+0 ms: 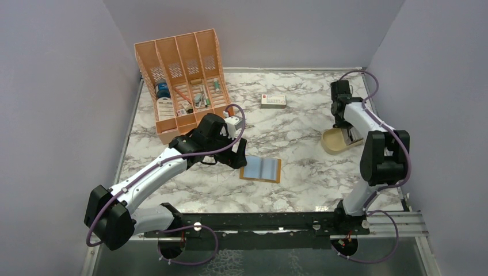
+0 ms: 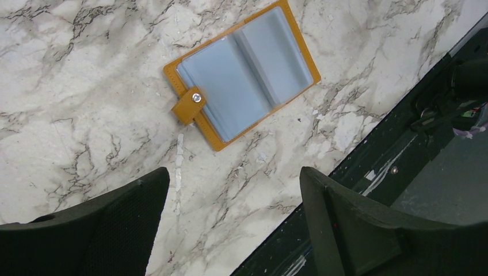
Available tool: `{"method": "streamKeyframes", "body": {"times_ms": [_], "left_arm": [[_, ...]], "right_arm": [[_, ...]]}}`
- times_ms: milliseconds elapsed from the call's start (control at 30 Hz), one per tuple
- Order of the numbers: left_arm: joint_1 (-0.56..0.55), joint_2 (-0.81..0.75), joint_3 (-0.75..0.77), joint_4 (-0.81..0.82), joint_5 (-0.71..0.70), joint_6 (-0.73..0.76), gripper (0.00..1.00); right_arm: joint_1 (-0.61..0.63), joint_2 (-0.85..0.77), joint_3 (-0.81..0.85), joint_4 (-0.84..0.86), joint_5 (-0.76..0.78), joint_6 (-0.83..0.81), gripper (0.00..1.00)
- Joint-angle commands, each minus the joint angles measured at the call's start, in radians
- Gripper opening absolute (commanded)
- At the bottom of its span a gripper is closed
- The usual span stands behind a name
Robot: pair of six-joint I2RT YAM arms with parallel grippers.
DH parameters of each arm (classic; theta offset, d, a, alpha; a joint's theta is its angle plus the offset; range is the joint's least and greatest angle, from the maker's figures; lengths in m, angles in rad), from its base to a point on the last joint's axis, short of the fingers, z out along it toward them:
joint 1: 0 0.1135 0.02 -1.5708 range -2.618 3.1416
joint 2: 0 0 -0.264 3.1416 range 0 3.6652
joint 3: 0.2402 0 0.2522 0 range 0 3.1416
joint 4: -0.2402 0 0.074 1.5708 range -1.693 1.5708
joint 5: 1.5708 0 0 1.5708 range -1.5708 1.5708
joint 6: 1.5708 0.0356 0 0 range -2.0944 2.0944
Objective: Put the credit cards into the card holder
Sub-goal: Pick up the credit card from the storage box.
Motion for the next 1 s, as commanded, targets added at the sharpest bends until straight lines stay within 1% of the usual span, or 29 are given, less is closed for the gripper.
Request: {"method": "streamKeyframes", "body": {"times_ms": [0,133,233,367,467,567,700,733,867,933,967], "left_arm": [[0.009,-0.009,-0.008,-0.009,-0.001,0.010,0.88],[0.013,0.006,-0.009,-0.008,-0.001,0.008,0.88],[0.017,0.028,-0.008,-0.008,0.006,0.003,0.86],[0.022,0.073,-0.008,-0.009,0.023,-0.011,0.80],[0.026,0.105,-0.008,-0.009,0.028,-0.027,0.73],[0.030,0.142,-0.003,-0.009,0.033,-0.058,0.60],[0.031,0.163,-0.005,0.007,0.072,-0.130,0.33],[0.031,0.164,-0.008,0.017,0.075,-0.148,0.28],[0.030,0.191,-0.004,0.028,0.072,-0.190,0.12],[0.030,0.197,-0.006,0.044,0.080,-0.211,0.01],[0.031,0.201,-0.009,0.053,0.075,-0.223,0.00]], "right_arm": [[-0.005,-0.079,0.064,-0.067,-0.118,0.052,0.01],[-0.006,-0.116,0.081,-0.103,-0.175,0.076,0.01],[-0.005,-0.148,0.093,-0.125,-0.233,0.102,0.01],[-0.005,-0.214,0.078,-0.121,-0.334,0.119,0.01],[-0.004,-0.275,0.059,-0.111,-0.415,0.129,0.01],[0.002,-0.336,0.041,-0.107,-0.471,0.134,0.01],[0.010,-0.407,-0.002,-0.082,-0.547,0.129,0.01],[0.010,-0.425,-0.023,-0.077,-0.572,0.130,0.01],[0.017,-0.508,-0.088,-0.044,-0.697,0.150,0.01],[0.034,-0.557,-0.135,0.005,-0.779,0.177,0.01],[0.043,-0.579,-0.160,0.030,-0.817,0.192,0.01]]}}
